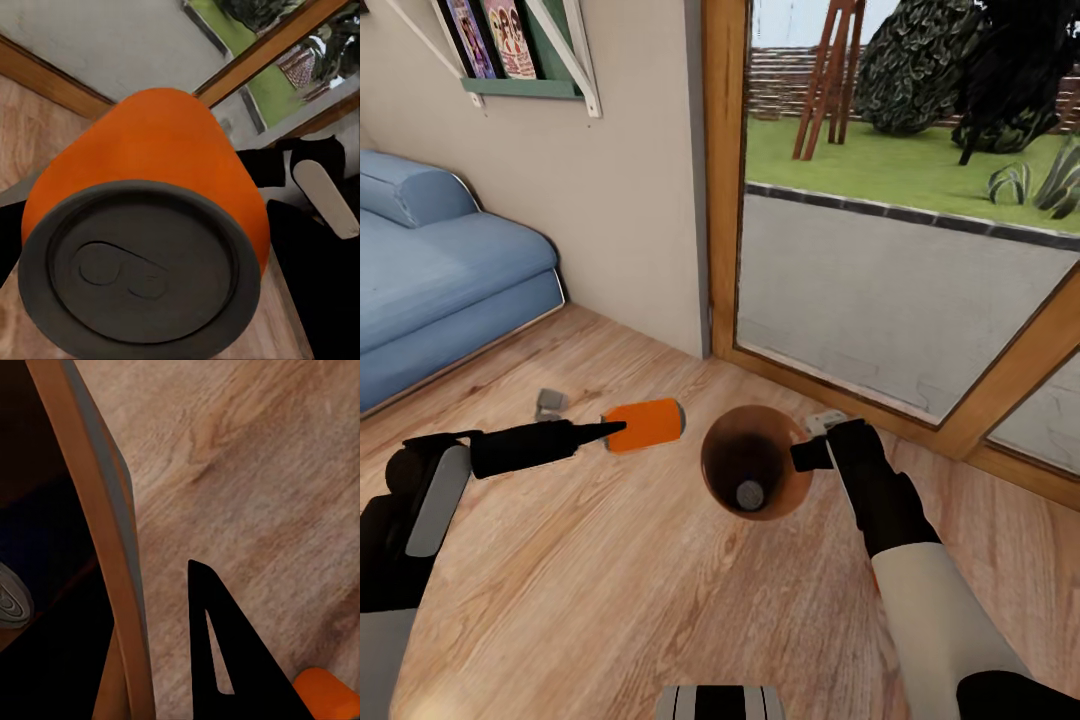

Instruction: Put the three can of soda from the living room inside the tash can in the kitchen.

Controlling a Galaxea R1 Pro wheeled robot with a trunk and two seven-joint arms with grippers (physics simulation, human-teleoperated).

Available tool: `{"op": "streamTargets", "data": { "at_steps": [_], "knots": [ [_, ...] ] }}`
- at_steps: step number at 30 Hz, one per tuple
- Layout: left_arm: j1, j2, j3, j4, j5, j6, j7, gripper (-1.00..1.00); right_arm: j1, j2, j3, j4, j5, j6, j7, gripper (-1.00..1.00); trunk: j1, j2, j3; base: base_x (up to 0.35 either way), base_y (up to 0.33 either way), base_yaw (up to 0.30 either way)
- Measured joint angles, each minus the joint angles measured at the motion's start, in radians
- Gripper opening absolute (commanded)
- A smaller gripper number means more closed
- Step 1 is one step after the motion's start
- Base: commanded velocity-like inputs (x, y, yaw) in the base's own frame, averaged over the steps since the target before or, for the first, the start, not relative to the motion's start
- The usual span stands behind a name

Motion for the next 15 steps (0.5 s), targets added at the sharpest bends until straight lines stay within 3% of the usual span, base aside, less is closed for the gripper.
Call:
{"op": "streamTargets", "data": {
  "at_steps": [4, 8, 11, 15],
  "knots": [
    [0.001, 0.017, -0.004, 0.004, 0.066, 0.0, 0.003, -1.0, 0.0, 0.001, 0.003, 0.005, 0.0, 0.0, 0.0, -1.0, 0.0, 0.0, 0.0, 0.0, 0.0, 0.0],
    [-0.001, 0.014, -0.008, 0.008, 0.075, 0.0, 0.013, -1.0, 0.0, 0.002, 0.004, 0.012, 0.0, 0.0, 0.0, -1.0, 0.0, 0.0, 0.0, 0.0, 0.0, 0.0],
    [-0.002, 0.001, -0.04, 0.009, 0.078, 0.0, 0.031, -1.0, -0.001, 0.002, 0.004, 0.015, 0.0, 0.0, 0.0, -1.0, 0.0, 0.0, 0.0, 0.0, 0.0, 0.0],
    [-0.002, -0.053, -0.113, 0.01, 0.079, 0.0, 0.094, -1.0, -0.003, 0.002, 0.005, 0.017, 0.0, 0.0, 0.0, -1.0, 0.0, 0.0, 0.0, 0.0, 0.0, 0.0]
  ]
}}
